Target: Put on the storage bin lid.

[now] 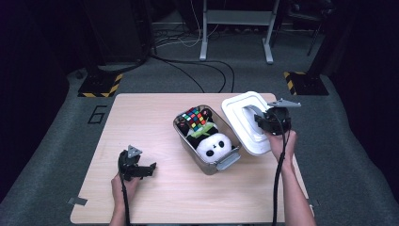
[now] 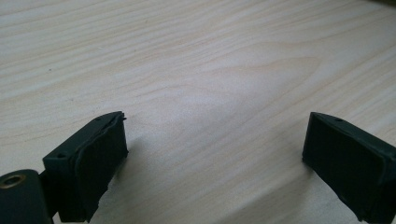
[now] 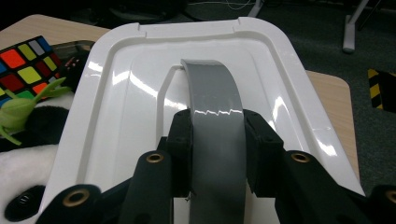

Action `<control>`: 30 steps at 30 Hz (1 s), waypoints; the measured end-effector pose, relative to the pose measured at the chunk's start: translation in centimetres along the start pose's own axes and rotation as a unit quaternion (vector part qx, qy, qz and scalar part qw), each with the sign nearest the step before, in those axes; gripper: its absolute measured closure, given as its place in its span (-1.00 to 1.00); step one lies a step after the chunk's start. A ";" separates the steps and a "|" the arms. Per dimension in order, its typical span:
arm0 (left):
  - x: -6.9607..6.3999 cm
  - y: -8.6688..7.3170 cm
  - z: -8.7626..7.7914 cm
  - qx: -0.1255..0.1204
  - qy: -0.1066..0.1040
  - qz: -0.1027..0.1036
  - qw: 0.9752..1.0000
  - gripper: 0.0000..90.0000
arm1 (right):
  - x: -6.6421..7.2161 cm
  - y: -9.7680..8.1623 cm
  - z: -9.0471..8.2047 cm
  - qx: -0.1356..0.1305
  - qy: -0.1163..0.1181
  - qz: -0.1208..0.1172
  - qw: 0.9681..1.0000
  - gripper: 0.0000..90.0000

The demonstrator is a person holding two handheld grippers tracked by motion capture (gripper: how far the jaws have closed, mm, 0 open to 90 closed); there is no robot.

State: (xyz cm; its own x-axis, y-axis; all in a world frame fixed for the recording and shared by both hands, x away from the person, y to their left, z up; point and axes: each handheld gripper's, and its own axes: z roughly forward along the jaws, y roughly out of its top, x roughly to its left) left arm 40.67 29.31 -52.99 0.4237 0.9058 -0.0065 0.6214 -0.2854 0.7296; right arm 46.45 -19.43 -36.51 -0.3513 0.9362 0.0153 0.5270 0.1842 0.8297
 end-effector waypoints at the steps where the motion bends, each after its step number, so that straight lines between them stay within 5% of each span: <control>1: 0.0 0.0 0.0 -0.003 0.001 -0.001 1.000 -0.86 | 0.3 0.1 0.0 0.000 0.002 -0.001 1.000 0.48; 30: 0.1 0.0 -0.1 0.004 -0.002 0.004 1.000 -0.86 | 7.8 2.0 0.0 -0.018 0.065 -0.049 0.997 0.48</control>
State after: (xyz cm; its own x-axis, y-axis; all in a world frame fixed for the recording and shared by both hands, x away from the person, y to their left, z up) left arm 40.67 29.37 -52.94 0.4305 0.9026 -0.0031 0.6232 -0.2947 0.7244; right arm 44.77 -11.76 -34.71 -0.4980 0.8672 0.0023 0.4578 0.2606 0.8500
